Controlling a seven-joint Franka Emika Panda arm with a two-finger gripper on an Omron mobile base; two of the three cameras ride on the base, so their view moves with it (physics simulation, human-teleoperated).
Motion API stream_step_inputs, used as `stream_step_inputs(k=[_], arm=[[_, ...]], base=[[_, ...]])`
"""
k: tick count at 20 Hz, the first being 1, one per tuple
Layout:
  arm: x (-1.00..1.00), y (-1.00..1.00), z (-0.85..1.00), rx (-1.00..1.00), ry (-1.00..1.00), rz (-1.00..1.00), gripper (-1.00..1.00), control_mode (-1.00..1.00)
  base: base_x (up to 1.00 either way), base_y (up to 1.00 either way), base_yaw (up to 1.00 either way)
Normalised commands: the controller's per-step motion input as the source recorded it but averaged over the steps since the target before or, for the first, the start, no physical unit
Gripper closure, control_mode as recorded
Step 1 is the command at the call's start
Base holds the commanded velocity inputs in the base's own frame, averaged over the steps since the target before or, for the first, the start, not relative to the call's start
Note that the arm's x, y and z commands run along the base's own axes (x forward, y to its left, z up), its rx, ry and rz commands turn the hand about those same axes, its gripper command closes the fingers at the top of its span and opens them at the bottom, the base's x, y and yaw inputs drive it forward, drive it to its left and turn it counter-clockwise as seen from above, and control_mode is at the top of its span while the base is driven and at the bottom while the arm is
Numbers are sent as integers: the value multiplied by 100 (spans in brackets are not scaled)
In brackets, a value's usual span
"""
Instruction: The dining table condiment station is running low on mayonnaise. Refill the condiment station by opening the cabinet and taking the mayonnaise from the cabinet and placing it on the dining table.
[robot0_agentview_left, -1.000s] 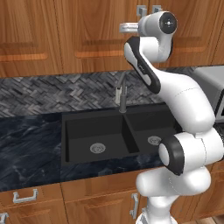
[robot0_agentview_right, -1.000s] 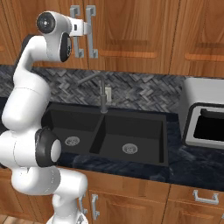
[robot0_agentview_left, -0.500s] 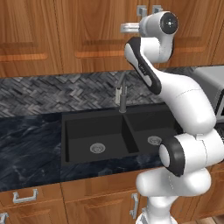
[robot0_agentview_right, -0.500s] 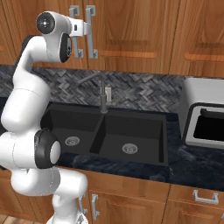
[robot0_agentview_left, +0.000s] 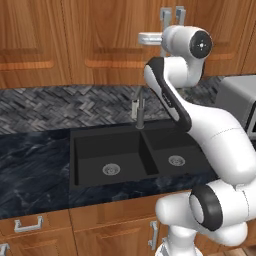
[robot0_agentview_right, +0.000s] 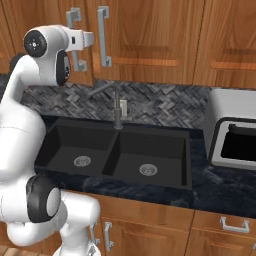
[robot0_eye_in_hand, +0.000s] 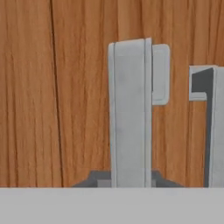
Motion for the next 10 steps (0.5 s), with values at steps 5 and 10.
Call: stream_step_inputs(k=[5, 10], arm=[[-75, 67, 0, 0, -5, 2, 100, -100], [-62, 87, 0, 1, 5, 2, 100, -100]], base=[[0, 0, 0], [0, 0, 0]])
